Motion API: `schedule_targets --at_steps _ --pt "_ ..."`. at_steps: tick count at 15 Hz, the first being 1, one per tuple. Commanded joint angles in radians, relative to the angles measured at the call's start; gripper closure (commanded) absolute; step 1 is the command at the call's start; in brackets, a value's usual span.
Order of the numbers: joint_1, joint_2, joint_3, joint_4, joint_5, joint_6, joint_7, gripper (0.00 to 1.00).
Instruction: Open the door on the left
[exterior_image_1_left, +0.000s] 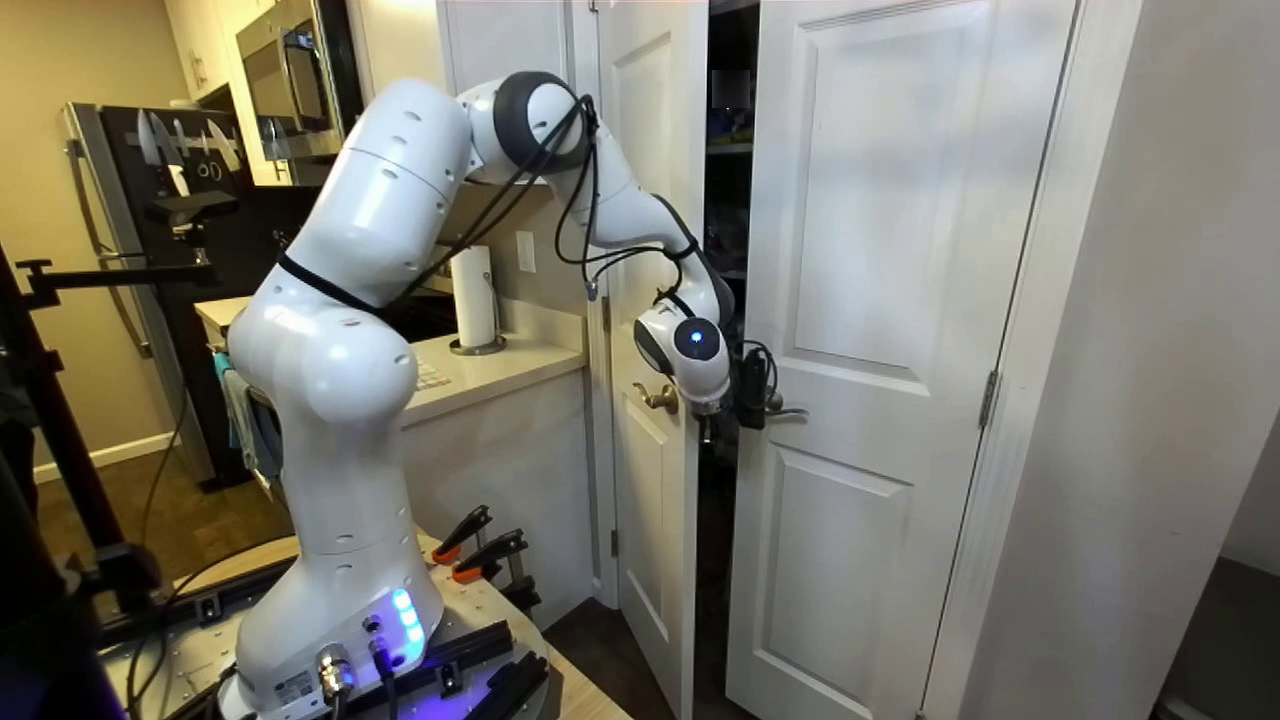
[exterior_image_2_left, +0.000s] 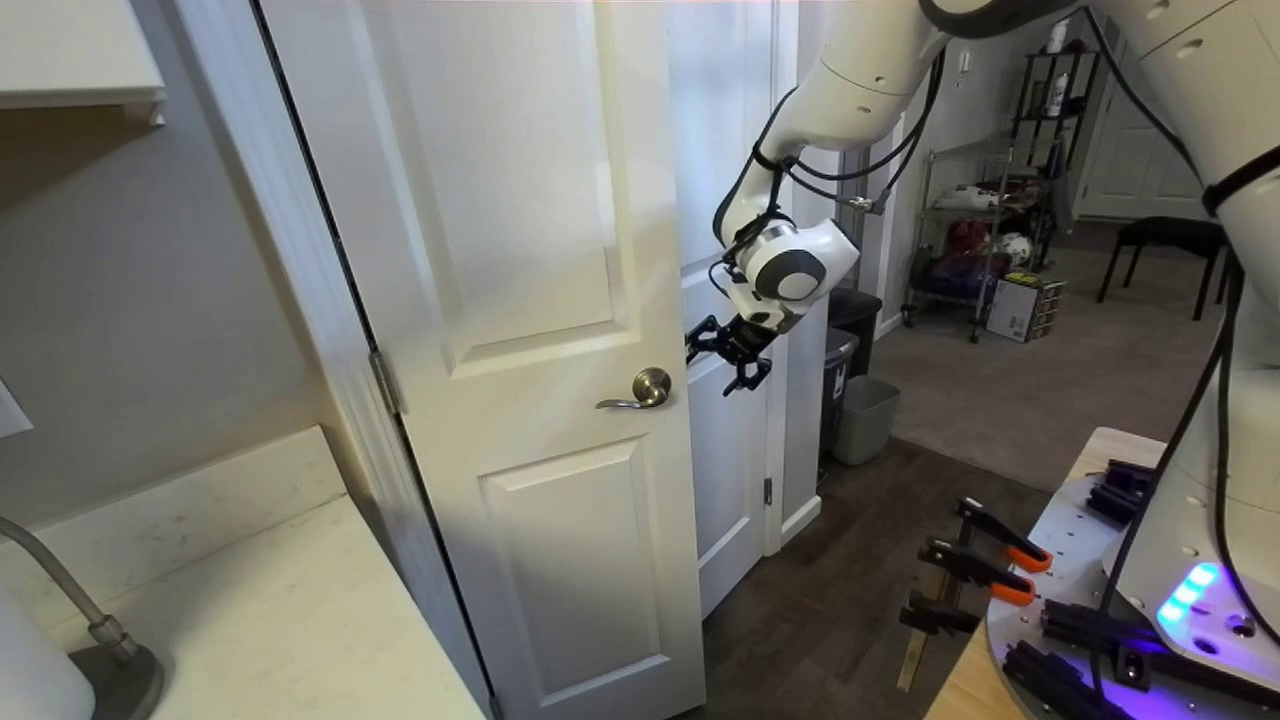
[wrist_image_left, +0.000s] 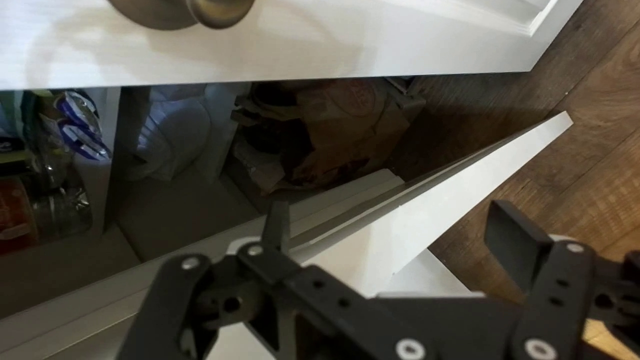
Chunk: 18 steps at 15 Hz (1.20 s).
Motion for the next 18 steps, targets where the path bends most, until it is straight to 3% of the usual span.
schedule_targets --at_steps 1,11,18 --pt "-0.05 -0.019 0.041 -0.021 -0.019 -0.046 -0.049 0.0" --pt "-0.055 -0.03 0.04 -0.073 -0.272 -0.107 -0.025 0.0" --pt "-0.062 -0.033 0.036 -0.094 -0.359 -0.142 -0.03 0.0"
